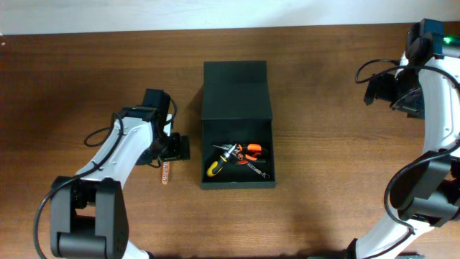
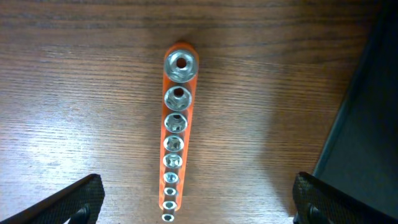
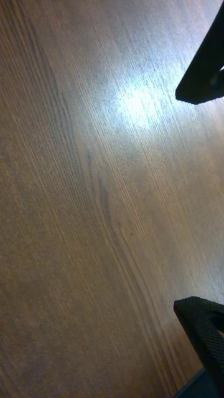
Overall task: Pack container
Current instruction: 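Open the left gripper, raise it and move over the orange socket rail, then lower the left gripper and close it on the orange socket rail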
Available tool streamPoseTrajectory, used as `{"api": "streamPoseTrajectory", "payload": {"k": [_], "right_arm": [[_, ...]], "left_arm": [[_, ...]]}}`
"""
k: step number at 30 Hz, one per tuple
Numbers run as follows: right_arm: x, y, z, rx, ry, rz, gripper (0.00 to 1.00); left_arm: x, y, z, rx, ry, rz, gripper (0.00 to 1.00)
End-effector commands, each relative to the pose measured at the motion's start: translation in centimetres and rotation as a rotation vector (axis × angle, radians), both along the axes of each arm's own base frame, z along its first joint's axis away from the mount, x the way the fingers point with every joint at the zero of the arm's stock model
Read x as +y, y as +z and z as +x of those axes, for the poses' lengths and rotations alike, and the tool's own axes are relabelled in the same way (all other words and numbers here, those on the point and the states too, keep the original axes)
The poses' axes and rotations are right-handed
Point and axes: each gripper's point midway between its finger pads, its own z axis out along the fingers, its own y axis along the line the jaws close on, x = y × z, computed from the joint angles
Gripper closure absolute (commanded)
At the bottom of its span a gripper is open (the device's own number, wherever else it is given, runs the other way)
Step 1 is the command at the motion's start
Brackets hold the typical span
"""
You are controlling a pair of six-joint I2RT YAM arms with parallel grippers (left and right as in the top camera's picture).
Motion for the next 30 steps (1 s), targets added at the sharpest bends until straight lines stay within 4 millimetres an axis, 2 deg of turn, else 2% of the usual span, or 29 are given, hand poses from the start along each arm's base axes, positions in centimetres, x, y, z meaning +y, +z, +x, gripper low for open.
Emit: {"api": "streamPoseTrajectory", "payload": {"k": [1,10,15,22,30], "right_arm": [[0.2,0.3,0.0,-0.011,-0.01,0.003,0.01],[0.2,0.3,0.0,-0.011,-0.01,0.003,0.01],[0.2,0.3,0.0,-0.011,-0.01,0.003,0.01],[0.2,0.3,0.0,-0.011,-0.01,0.003,0.01],[0.2,0.3,0.0,-0.011,-0.01,0.003,0.01]], "left_arm": [[-0.1,-0.3,0.1,-0.005,-0.053,-0.028,0.01],[0.7,-0.4,0.8,-0.03,-0.047,0.022,0.01],[1.6,-1.5,0.3,0.007,-0.005,0.072,0.01],[1.7,-3.3,-0.6,0.072,0.017,0.082,0.01],[1.7,-3.7,-0.5,0.079,0.021,0.082,0.01]]}}
